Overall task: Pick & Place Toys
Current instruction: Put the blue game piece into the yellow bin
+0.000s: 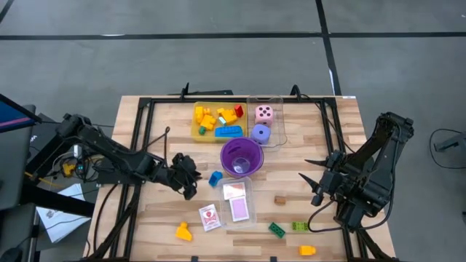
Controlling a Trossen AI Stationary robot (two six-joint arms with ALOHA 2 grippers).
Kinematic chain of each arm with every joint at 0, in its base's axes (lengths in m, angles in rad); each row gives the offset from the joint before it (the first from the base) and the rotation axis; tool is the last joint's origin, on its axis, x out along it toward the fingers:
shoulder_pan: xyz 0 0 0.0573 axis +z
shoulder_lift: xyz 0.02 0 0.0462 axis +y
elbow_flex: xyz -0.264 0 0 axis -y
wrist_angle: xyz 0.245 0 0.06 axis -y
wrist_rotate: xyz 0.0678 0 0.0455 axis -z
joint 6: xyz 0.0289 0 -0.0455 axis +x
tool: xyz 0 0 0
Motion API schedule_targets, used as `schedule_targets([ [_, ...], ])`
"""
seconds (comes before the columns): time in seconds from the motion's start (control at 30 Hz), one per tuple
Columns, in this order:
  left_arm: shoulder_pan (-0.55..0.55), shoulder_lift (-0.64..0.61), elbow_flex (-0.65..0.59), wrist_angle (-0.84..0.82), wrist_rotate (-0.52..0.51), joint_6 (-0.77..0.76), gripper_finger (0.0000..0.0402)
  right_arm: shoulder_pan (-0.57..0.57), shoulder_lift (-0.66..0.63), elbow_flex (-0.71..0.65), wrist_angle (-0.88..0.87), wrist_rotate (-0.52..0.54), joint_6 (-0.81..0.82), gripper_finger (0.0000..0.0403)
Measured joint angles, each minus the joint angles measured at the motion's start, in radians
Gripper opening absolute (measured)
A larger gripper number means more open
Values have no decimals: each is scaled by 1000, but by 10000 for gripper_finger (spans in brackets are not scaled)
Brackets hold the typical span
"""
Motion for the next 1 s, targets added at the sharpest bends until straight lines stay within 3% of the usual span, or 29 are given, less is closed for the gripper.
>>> schedule_targets([
  [0.17, -18, 111, -68, 195, 1, 0, 165, 0, 0, -10, -1, -2, 0, 218],
  [0.37, -40, 247, -71, 294, 1, 1, 288, 0, 0, -10, 0, -3, 0, 218],
  [0.5, -41, 324, -70, 318, 0, 4, 341, 0, 0, -10, -1, -3, 0, 218],
  [0.7, -14, 389, -71, 387, -58, 0, 363, 0, 0, -10, -1, -4, 0, 218],
  [1.0, 57, 392, -70, 428, -93, 0, 338, 0, 0, -10, -1, -29, 0, 218],
])
